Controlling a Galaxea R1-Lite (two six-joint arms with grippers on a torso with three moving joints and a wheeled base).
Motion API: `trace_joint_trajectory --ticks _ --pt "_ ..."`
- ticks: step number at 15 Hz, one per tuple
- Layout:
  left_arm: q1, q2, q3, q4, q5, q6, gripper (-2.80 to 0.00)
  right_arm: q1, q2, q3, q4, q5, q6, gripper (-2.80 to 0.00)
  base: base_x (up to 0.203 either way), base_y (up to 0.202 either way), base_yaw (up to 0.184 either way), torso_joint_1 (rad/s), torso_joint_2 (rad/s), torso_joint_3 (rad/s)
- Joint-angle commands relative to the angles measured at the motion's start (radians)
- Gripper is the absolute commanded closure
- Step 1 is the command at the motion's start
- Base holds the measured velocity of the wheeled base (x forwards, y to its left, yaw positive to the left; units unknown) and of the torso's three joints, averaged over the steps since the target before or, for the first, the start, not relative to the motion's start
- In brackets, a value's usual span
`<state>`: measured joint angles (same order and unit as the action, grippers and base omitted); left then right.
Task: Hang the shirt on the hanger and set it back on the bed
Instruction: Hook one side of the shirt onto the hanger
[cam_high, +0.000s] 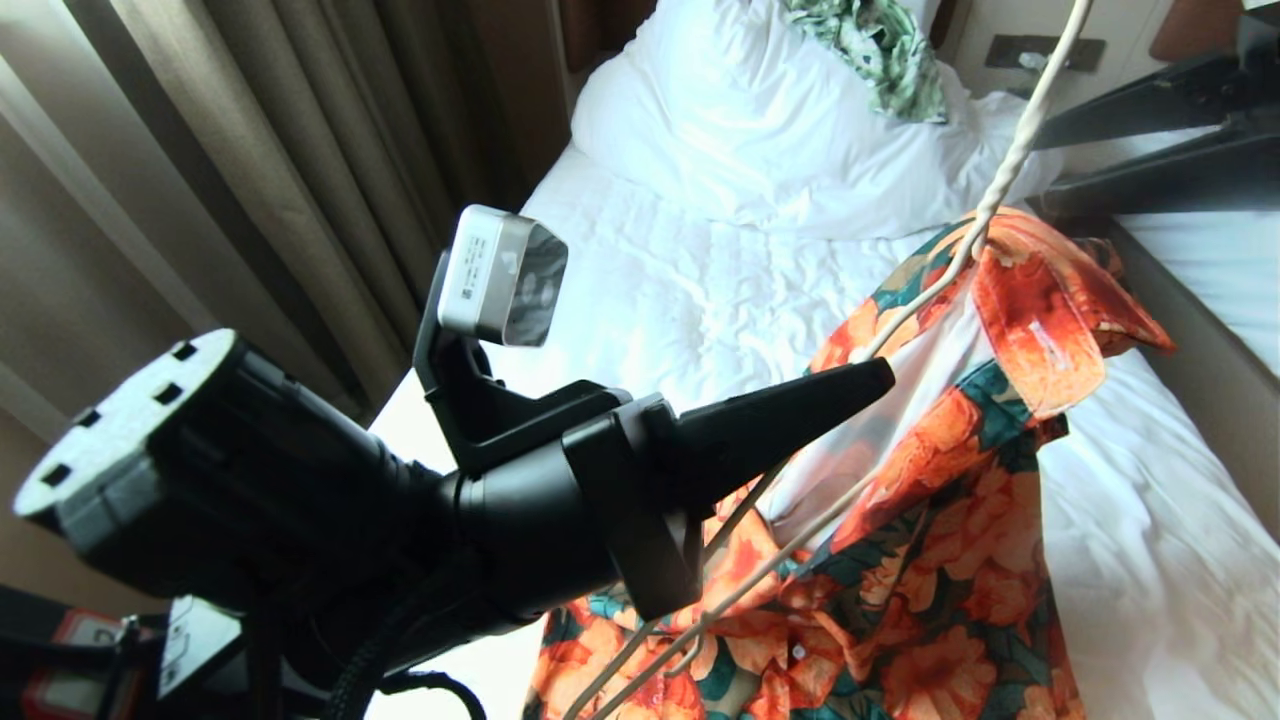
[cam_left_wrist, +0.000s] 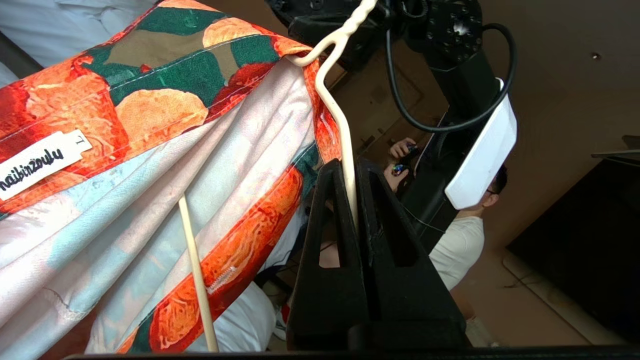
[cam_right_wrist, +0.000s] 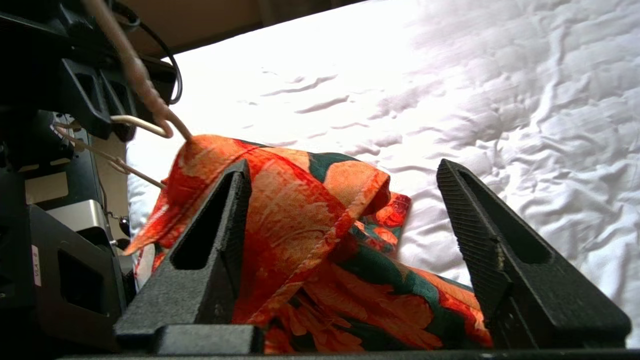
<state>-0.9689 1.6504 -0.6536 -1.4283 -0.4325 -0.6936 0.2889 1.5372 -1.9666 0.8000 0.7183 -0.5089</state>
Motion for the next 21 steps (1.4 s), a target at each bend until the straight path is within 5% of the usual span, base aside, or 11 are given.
trace_joint_trajectory --ticks 1,8,21 --pt "0.004 -0.004 -0.001 -0.008 -0.006 -0.004 0.0 -0.001 0.018 0.004 0.007 0.006 -0.005 -2.8 0.0 0.0 0.0 0.0 0.0 0.0" --pt "0.01 0.004 -0.006 -0.008 -0.008 -0.005 0.0 0.001 -0.03 0.034 0.11 0.003 -0.038 -2.8 0.0 0.0 0.0 0.0 0.0 0.0" --pt "0.004 -0.012 -0.008 -0.006 -0.008 -0.004 0.0 0.088 0.078 0.05 0.007 -0.002 -0.039 -2.8 0.0 0.0 0.0 0.0 0.0 0.0"
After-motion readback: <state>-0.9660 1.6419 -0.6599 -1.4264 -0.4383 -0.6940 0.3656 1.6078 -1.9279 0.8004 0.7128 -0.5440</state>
